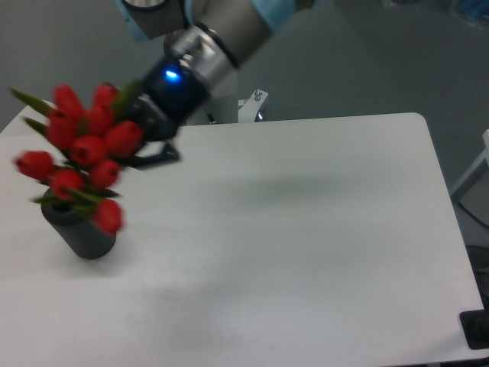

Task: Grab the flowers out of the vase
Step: 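Lift the gripped tulips up out of the black vase, then carry the tulip bunch away from the vase over the table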

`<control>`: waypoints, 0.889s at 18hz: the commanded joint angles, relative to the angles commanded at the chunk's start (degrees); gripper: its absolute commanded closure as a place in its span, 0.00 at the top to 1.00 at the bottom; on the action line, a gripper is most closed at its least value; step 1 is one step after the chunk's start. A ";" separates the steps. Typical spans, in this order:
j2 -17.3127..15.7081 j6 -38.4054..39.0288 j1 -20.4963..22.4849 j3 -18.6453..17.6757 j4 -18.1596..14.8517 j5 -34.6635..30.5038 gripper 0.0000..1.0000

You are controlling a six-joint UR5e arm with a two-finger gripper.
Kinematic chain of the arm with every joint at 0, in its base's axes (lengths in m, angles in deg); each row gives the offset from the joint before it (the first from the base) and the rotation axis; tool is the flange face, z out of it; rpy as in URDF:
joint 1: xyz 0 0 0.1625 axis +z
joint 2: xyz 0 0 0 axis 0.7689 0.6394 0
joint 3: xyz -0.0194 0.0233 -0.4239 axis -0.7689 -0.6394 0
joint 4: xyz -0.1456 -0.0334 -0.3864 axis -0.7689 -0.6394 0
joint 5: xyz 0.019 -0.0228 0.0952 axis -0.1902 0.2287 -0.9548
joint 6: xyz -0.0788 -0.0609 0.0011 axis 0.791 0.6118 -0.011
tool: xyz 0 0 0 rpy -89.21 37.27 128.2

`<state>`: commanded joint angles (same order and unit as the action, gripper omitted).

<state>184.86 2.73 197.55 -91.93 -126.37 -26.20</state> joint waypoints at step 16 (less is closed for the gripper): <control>5.98 -10.21 4.67 0.79 0.00 -0.44 0.27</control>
<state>190.84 -7.48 202.22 -91.14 -126.37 -26.64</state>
